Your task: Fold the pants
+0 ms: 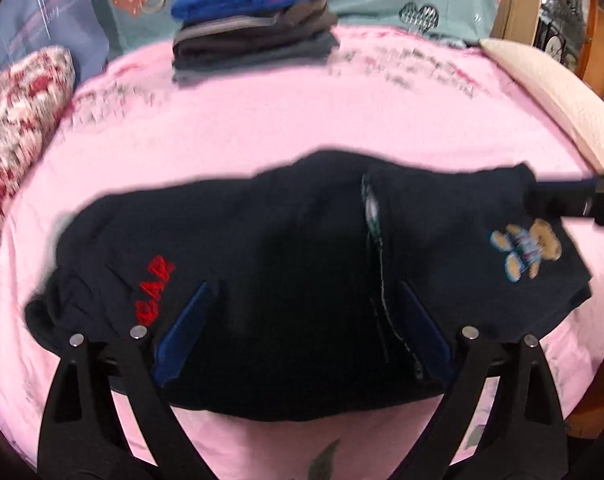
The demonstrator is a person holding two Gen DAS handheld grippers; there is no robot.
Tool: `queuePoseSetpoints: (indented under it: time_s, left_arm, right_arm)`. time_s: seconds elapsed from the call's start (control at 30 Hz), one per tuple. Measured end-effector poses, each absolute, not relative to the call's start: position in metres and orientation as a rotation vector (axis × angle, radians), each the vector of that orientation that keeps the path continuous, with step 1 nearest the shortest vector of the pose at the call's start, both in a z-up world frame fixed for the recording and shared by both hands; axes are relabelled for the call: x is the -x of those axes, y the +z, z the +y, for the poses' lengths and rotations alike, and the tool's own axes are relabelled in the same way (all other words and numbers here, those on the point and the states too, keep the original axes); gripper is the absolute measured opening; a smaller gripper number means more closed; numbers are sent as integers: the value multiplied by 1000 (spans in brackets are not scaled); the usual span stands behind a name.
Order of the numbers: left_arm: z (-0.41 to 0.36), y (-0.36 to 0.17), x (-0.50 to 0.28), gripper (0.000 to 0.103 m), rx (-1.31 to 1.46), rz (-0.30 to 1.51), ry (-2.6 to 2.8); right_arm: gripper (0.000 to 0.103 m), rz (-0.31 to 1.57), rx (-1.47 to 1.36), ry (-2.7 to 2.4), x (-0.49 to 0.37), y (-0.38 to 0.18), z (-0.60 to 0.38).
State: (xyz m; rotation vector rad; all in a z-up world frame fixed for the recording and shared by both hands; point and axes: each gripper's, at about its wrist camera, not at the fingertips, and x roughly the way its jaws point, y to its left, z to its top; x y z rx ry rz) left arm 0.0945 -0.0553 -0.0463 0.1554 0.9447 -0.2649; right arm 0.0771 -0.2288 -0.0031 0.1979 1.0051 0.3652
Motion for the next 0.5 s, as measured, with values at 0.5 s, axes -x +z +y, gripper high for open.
queuePoseSetpoints:
  time_s: [0.5]
  left_arm:
    - [32, 11, -30, 96, 75, 771, -380]
  right_arm:
    - [37, 1073, -36, 429, -121, 20, -152]
